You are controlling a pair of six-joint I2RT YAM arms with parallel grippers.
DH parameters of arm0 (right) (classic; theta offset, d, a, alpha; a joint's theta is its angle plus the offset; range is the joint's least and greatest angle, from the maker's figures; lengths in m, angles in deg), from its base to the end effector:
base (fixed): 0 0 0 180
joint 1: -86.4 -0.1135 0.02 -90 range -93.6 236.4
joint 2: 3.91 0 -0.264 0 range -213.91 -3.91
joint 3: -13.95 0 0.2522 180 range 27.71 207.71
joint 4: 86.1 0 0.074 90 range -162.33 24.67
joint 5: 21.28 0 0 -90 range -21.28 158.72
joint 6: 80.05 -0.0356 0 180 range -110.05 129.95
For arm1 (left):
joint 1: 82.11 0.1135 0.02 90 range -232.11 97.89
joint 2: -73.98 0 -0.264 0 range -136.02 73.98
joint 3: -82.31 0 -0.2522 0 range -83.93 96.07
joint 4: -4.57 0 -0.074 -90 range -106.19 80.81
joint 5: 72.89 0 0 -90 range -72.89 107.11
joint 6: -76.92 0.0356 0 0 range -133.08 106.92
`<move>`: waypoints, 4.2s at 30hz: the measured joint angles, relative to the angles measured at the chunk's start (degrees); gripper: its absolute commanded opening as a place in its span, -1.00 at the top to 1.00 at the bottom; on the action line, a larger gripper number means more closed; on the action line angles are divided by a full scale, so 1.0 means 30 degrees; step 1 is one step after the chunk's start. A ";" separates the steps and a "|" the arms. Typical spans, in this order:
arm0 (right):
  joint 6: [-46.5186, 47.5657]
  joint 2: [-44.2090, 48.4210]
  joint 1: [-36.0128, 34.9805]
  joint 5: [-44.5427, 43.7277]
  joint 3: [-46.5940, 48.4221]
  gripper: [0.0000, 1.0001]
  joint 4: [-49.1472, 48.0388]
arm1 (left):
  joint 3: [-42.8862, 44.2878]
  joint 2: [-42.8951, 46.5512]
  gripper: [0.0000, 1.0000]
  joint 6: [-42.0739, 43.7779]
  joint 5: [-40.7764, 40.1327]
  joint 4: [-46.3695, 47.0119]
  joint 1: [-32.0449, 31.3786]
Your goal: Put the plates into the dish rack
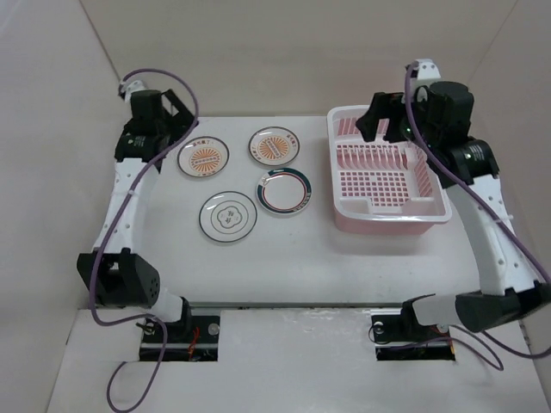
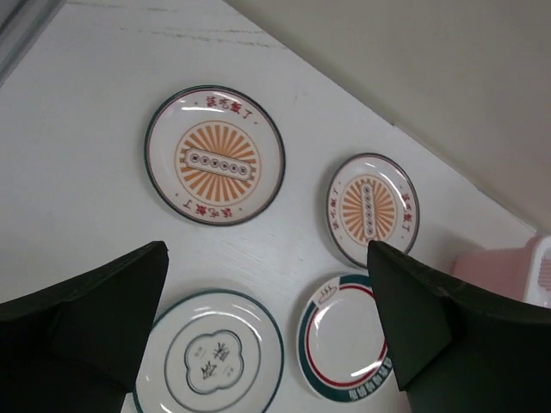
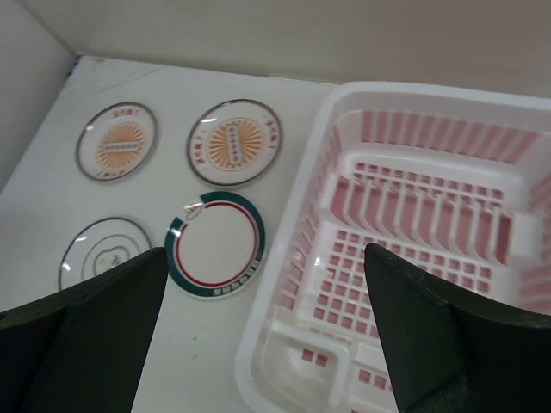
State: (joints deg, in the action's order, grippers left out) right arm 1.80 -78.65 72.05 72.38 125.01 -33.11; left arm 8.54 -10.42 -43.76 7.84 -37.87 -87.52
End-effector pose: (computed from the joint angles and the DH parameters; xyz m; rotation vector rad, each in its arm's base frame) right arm 0.2500 0.0663 0.4861 -0.1458 1.8686 0.3308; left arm 0.3296 -0.0255 0.4316 -0.5283 1.8611 -0.2653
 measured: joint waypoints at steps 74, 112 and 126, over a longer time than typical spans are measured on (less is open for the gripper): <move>0.4313 -0.9187 -0.4925 0.0656 0.6353 -1.00 -0.2965 | -0.1552 -1.2160 1.00 -0.5501 1.0870 0.9661 0.6827; 1.4972 -1.1650 -1.2859 -0.6470 0.2004 -0.80 -0.7599 | 0.2688 -0.4874 1.00 -0.7417 0.9180 -0.5340 0.0583; 1.4345 -1.2568 -1.2298 -0.5552 0.1982 1.00 -0.7577 | 0.2608 -0.4473 1.00 -0.7461 0.9894 -0.4816 0.0423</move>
State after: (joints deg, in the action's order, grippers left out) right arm 44.84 -116.35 35.16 55.72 130.95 -55.84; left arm 16.36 -23.84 -66.14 37.52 -52.32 -86.25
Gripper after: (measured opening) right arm 0.198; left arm 0.033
